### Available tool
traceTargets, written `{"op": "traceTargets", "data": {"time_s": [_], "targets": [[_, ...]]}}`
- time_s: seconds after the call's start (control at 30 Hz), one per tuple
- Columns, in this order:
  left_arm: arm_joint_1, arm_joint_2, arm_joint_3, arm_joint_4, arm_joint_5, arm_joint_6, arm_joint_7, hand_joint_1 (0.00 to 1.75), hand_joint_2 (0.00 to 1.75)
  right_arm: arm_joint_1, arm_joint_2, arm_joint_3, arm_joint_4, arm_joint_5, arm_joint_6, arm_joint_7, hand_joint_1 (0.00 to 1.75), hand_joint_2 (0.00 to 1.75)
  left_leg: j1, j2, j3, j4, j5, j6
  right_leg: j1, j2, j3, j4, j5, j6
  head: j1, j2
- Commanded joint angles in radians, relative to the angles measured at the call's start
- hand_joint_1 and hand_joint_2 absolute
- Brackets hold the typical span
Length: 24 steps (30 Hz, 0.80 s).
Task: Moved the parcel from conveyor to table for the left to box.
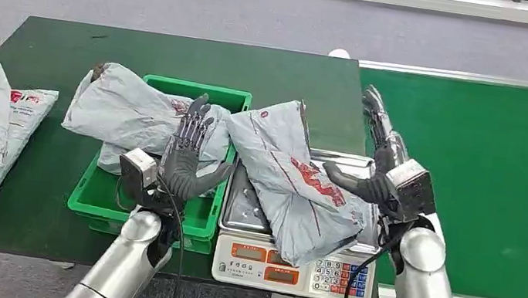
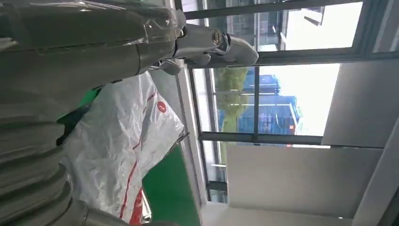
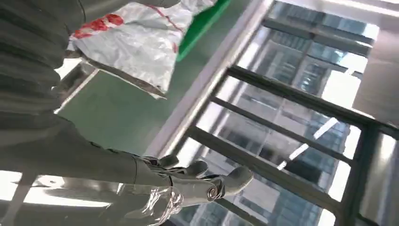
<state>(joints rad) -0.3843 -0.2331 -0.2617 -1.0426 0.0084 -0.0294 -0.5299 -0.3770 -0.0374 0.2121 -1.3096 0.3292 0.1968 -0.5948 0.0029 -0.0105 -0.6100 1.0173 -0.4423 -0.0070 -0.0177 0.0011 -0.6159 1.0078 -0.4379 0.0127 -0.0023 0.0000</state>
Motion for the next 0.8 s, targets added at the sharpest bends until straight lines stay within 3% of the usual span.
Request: {"op": "traceTargets", "data": {"time_s": [0.03, 0.27, 0.37, 0.8], "targets": [[-0.069, 0.031, -0.162, 0.069, -0.245, 0.076, -0.041, 0.00, 1.75, 0.018, 0.055, -0.160, -0.101, -0.100, -0.038, -0.010, 0.00, 1.75, 0.000, -0.002, 0.002, -0.001, 0.000, 0.000, 0.000, -0.003, 0.003, -0.001, -0.001, -0.001, 0.000, 0.000], [-0.188, -0.070, -0.270, 0.311, -0.451, 0.084, 0.066, 0.00, 1.75, -0.020, 0.044, -0.155, -0.052, -0.097, -0.039, -0.004, 0.00, 1.75, 0.000, -0.003, 0.001, 0.000, 0.000, 0.000, 0.000, -0.004, 0.003, -0.001, -0.001, 0.000, 0.000, 0.000], [-0.201, -0.076, -0.271, 0.358, -0.459, 0.081, 0.064, 0.00, 1.75, -0.010, 0.048, -0.157, -0.063, -0.097, -0.037, -0.006, 0.00, 1.75, -0.001, -0.001, 0.001, 0.000, 0.000, 0.000, -0.001, -0.002, 0.002, -0.001, 0.000, 0.000, 0.000, 0.000], [-0.247, -0.088, -0.320, 0.563, -0.612, -0.021, 0.256, 0.00, 1.75, 0.028, 0.071, -0.169, -0.104, -0.055, -0.008, 0.021, 0.00, 1.75, 0.000, 0.001, 0.004, -0.001, -0.001, 0.000, 0.000, 0.001, 0.003, -0.002, 0.000, 0.000, 0.000, 0.000]]}}
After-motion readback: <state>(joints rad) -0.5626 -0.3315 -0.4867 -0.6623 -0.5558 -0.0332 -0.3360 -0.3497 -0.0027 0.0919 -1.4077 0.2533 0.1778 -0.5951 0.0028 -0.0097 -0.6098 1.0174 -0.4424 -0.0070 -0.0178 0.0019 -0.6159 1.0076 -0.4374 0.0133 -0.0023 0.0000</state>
